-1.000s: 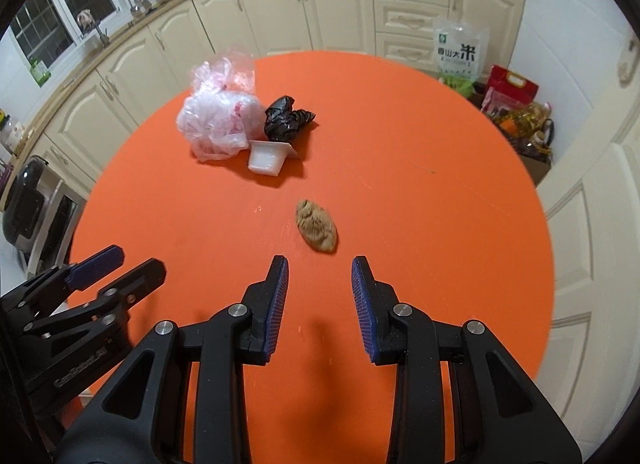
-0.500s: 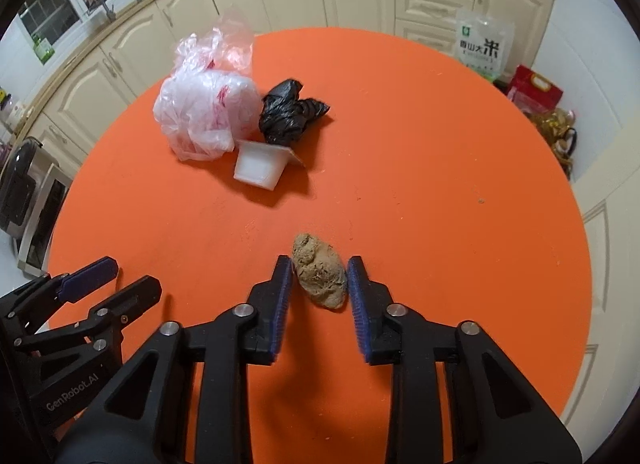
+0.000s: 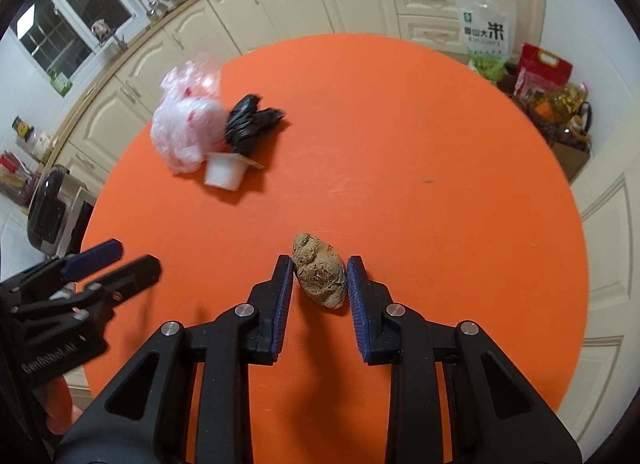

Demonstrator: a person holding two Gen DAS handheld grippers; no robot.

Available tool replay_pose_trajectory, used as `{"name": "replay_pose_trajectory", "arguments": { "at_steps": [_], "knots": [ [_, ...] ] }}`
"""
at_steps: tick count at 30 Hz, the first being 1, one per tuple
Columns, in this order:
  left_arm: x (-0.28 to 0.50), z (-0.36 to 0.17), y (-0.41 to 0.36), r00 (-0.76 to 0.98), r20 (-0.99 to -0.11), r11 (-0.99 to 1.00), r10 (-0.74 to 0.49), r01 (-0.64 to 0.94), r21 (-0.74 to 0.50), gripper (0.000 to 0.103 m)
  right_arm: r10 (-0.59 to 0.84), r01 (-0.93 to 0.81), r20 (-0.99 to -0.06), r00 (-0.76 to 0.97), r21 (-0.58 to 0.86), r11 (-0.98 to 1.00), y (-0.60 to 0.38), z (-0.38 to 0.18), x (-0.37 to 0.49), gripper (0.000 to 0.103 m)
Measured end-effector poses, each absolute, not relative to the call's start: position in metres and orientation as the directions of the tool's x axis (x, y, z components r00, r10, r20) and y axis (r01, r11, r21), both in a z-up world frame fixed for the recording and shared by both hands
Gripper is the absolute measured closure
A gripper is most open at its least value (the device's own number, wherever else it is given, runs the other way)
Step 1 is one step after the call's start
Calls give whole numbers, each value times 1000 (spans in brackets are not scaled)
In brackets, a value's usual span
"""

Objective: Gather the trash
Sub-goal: 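Grasp the white cup with the left tool while the right holds the lump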

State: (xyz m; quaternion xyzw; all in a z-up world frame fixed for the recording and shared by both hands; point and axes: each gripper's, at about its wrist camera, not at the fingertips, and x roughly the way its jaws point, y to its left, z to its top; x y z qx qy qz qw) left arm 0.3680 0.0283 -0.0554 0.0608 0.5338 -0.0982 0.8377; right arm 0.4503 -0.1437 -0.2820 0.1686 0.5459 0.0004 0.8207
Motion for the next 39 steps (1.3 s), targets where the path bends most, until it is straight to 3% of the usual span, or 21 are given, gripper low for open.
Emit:
{"name": "replay_pose_trajectory", "arguments": {
  "at_steps": [6,10,25,31,35,39],
  "knots": [
    [378,-39,13,427,-899,967,-102,256,12,45,217,189,-879,424,320,928,-170,-286,448,77],
    [392,-37,4,487,-873,966,-38,241,92,38,222,192,-872,437,331,924,-182,-285,452,77],
    [437,-99,-32,386,-922,941,-43,326,93,38,247,179,-866,434,352,919,-187,-291,476,77],
    [454,-114,-23,375,-920,954,-115,301,4,49,244,178,-867,435,349,920,-187,-291,478,77],
    [456,-117,-16,399,-908,951,-129,308,0,78,240,176,-869,433,343,923,-187,-291,478,77],
    [454,-118,-10,379,-917,953,-125,304,-4,78,237,178,-870,432,340,923,-187,-291,478,77]
  ]
}}
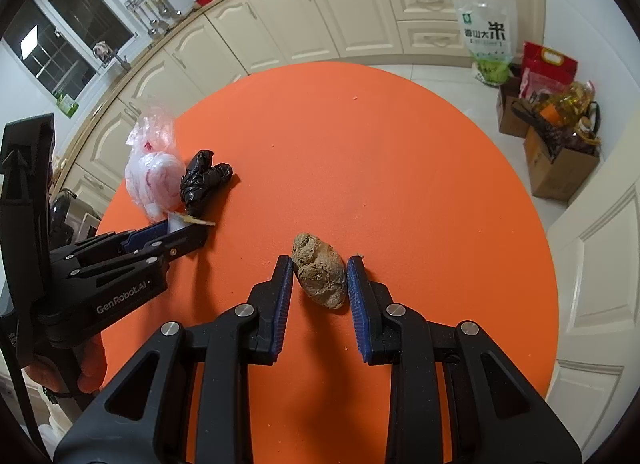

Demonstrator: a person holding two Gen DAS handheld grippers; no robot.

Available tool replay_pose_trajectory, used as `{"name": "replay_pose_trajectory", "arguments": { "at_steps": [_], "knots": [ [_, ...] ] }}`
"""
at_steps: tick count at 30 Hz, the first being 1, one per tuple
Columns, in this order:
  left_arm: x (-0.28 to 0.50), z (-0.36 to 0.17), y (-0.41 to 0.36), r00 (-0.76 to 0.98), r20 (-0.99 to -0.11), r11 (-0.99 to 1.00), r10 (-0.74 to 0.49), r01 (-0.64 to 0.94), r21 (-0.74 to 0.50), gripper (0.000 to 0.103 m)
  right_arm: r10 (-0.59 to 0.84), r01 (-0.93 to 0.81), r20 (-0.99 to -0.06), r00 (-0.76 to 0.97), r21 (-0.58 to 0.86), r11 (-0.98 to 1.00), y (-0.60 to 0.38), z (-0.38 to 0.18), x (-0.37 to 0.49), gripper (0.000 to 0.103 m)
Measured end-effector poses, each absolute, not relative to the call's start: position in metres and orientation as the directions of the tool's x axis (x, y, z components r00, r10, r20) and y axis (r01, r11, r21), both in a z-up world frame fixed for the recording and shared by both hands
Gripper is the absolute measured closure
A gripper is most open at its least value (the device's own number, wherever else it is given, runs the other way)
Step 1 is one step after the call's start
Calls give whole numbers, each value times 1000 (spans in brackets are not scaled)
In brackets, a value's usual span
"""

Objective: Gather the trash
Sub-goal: 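Grasp the white cup with the left tool while the right holds the lump, then carry the white cup and brown lump to the blue bin and open both tools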

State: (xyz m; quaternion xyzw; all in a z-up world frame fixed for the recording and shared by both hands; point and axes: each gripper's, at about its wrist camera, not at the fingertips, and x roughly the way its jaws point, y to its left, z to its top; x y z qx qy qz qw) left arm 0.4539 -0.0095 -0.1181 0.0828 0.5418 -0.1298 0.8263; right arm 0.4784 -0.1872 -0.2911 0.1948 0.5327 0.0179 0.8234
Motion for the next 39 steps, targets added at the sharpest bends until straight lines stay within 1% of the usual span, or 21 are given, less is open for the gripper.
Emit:
{"name": "replay_pose_trajectory", "arguments": {
  "at_steps": [2,6,17,21,28,34,39],
  "knots": [
    [446,-116,-4,374,-917,947,-139,320,-13,78,234,180,-872,429,336,924,-187,-291,478,77],
    [434,-112,5,381,-918,951,-109,309,15,78,237,179,-875,422,336,925,-182,-289,475,77],
    [400,-106,38,402,-910,973,-102,231,-7,78,242,168,-880,410,333,928,-157,-275,447,77],
    [370,-97,51,420,-900,979,-116,199,-33,78,239,161,-878,415,329,930,-140,-266,428,77],
    [320,-78,69,461,-877,980,-137,192,-52,78,244,151,-880,407,328,933,-107,-253,388,77],
    [270,-52,83,519,-839,976,-166,209,-64,78,214,146,-871,443,306,941,-81,-231,351,77],
    [237,-38,84,544,-811,968,-214,232,-99,78,192,151,-856,480,296,943,-65,-212,321,77]
  ]
}}
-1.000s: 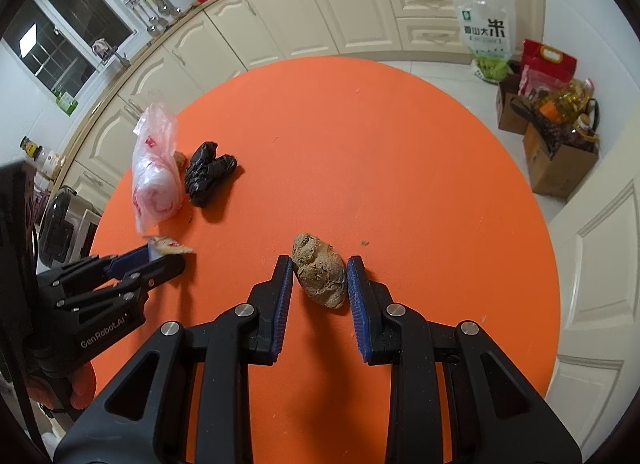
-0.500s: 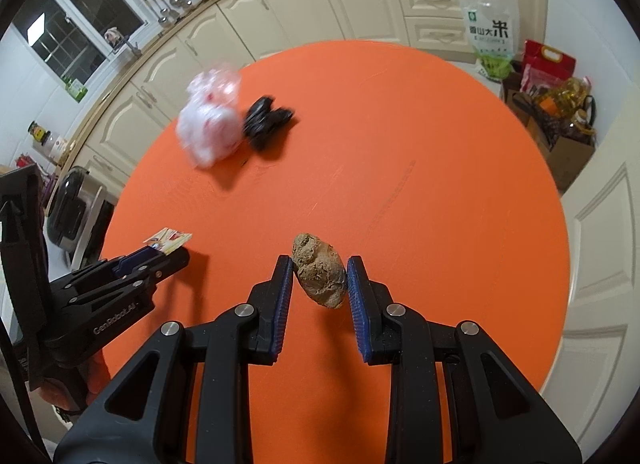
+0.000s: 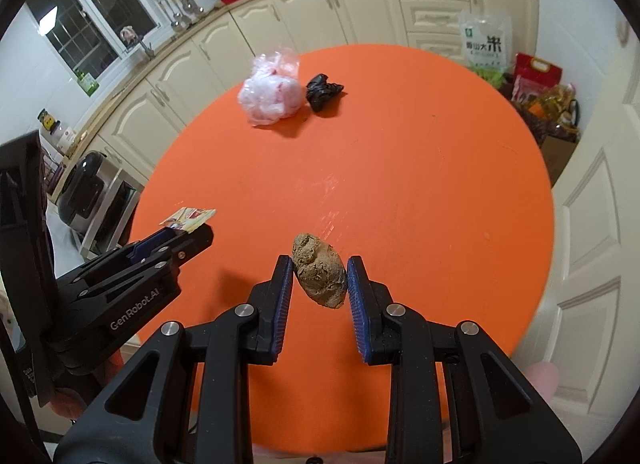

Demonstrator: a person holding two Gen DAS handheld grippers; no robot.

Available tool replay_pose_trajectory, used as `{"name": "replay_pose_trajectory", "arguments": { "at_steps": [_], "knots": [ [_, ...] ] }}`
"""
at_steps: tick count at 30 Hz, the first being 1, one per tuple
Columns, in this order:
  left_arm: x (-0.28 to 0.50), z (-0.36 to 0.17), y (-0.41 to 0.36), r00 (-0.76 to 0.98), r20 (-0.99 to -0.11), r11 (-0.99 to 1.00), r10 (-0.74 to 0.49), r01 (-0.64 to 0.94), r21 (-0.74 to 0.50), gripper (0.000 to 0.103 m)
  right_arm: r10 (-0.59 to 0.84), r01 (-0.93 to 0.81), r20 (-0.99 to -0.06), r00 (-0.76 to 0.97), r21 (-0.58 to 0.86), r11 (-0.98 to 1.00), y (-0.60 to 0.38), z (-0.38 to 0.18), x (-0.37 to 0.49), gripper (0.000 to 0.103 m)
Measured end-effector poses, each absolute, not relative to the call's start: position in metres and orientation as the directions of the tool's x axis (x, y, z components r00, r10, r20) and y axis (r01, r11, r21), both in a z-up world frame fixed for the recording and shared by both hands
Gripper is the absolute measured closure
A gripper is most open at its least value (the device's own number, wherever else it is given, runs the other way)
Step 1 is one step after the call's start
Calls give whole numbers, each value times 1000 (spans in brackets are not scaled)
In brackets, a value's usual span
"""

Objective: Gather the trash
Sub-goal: 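Carry the white cup and brown lump to the blue bin and open both tools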

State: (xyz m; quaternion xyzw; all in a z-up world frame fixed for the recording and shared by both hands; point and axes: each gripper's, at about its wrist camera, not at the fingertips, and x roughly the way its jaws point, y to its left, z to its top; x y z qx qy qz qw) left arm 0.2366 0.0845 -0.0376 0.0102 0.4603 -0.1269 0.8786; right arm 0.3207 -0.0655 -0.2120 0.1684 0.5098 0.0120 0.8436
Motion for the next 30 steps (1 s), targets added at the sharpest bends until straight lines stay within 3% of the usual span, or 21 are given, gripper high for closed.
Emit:
{"name": "replay_pose_trajectory", "arguments": {
  "at_steps": [15,30],
  "knots": [
    [173,-23,43,539,-779,917,-321,382,-114,78,84,286,-833,547,280,916,-93,-184,238,77],
    [167,-36,-59,432,-794,804,-427,584,-115,78,-67,514,-839,540,266,815,-182,-181,167,77]
  ]
}}
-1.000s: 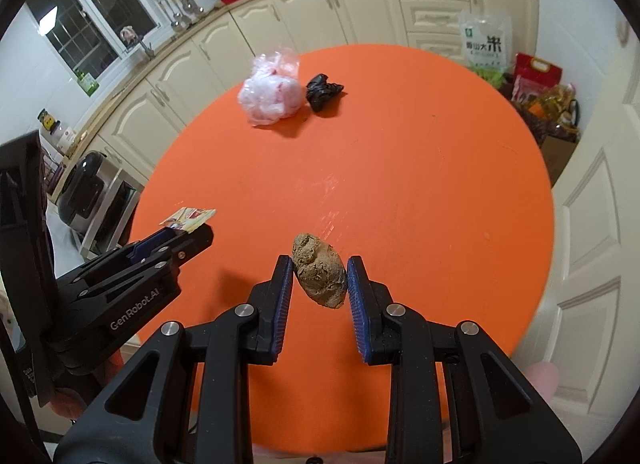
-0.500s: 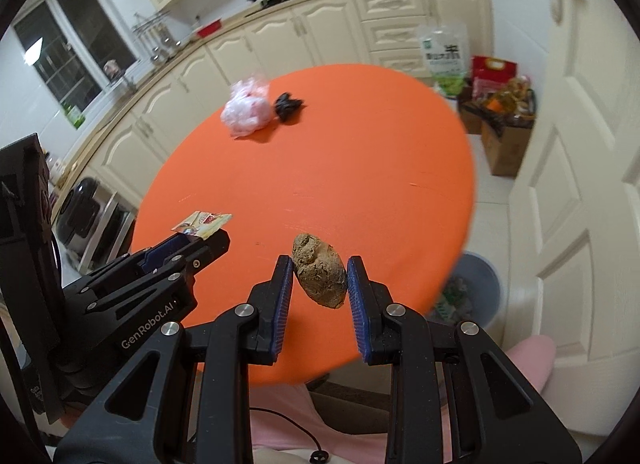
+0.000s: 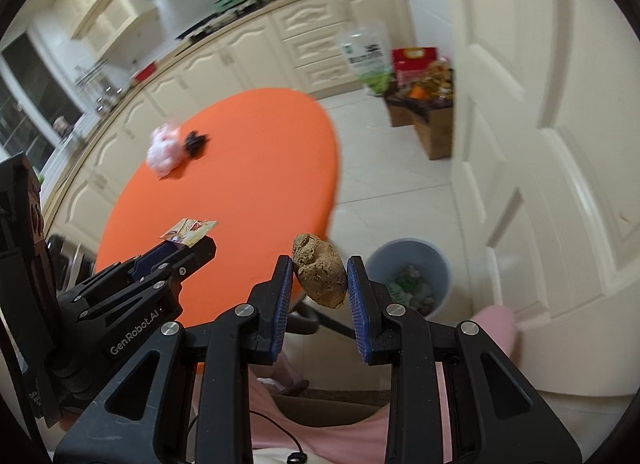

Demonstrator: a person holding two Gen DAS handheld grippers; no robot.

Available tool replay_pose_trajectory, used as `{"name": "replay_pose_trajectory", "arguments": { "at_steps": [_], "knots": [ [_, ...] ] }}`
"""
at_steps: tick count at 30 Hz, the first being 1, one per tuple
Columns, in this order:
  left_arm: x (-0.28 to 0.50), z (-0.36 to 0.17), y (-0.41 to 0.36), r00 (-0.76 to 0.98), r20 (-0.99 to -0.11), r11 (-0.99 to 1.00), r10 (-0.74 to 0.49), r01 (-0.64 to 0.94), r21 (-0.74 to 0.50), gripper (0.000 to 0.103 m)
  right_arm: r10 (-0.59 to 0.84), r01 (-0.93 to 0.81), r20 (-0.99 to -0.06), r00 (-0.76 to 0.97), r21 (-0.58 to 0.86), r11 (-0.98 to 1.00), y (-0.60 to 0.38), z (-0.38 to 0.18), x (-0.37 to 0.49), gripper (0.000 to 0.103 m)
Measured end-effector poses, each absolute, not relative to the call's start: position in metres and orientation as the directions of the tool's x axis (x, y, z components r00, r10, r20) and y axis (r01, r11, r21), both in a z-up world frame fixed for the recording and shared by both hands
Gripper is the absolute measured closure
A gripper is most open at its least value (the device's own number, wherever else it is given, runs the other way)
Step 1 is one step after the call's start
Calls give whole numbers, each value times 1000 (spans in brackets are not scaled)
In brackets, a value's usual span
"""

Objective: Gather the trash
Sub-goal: 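Carry the white cup and brown lump to the blue bin and open both tools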

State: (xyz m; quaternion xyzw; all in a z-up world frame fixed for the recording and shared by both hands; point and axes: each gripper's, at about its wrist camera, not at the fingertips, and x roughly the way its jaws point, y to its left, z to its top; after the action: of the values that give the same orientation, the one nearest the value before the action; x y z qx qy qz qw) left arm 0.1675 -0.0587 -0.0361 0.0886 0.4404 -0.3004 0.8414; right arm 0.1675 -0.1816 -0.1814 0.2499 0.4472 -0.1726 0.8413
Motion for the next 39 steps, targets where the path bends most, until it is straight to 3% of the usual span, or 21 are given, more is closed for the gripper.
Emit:
{"name": "replay_pose_trajectory", "arguments": {
  "at_steps": [10,24,27,39],
  "knots": [
    [178,-58,-136,332,-830,712,-448,694,-107,78,-166,655,-854,494,240,716,-244,-190,126,77],
    [220,-95,-231,268,-888,696,-374,713,-78,77,-139,718,-890,434,249,650,-305,-224,115,77],
    [230,-102,-246,258,-906,707,-337,704,-62,73,-131,727,-893,430,257,637,-312,-230,116,77],
    [241,-97,-244,295,-895,726,-334,687,-45,72,-94,707,-899,427,267,655,-314,-242,137,77]
  ]
}}
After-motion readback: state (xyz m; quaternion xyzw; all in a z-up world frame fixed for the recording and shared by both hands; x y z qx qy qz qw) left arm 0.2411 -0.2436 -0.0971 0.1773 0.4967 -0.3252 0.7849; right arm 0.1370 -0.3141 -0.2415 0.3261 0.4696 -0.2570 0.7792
